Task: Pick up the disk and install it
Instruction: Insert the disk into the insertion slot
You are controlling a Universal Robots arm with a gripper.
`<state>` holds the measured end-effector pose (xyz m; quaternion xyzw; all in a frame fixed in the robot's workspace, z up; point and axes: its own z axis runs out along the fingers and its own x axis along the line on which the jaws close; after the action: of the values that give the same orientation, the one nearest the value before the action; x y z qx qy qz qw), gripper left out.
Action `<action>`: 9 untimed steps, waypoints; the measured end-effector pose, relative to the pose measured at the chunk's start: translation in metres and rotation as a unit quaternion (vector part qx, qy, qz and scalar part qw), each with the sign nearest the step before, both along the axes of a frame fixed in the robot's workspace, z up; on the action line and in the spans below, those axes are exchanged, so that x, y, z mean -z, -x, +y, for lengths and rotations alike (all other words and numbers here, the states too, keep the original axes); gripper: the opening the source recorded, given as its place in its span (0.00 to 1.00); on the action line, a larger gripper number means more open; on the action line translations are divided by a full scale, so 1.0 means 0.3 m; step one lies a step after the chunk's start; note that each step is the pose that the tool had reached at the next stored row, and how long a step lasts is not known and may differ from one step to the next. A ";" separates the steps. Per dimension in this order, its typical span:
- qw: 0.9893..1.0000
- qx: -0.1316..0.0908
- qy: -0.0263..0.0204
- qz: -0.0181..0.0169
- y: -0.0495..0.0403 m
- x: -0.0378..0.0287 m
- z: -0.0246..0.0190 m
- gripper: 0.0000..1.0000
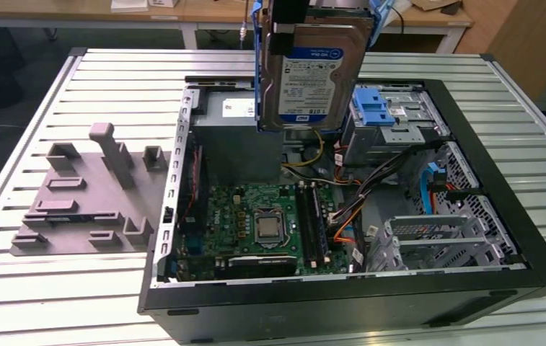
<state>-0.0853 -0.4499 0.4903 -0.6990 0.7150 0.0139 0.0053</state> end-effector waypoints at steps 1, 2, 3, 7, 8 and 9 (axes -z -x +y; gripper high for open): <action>1.000 0.000 0.000 0.000 0.000 0.000 0.000 0.37; 1.000 0.000 0.000 0.000 0.000 0.000 0.000 0.37; 1.000 0.000 0.000 0.000 0.000 0.000 0.000 0.37; 1.000 0.000 0.000 0.000 0.000 0.000 -0.005 0.37; 1.000 0.000 0.000 0.000 0.000 -0.001 -0.009 0.37; 1.000 0.000 0.000 0.000 0.000 0.000 -0.014 0.37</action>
<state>-0.0853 -0.4542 0.4904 -0.6991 0.7149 0.0139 0.0053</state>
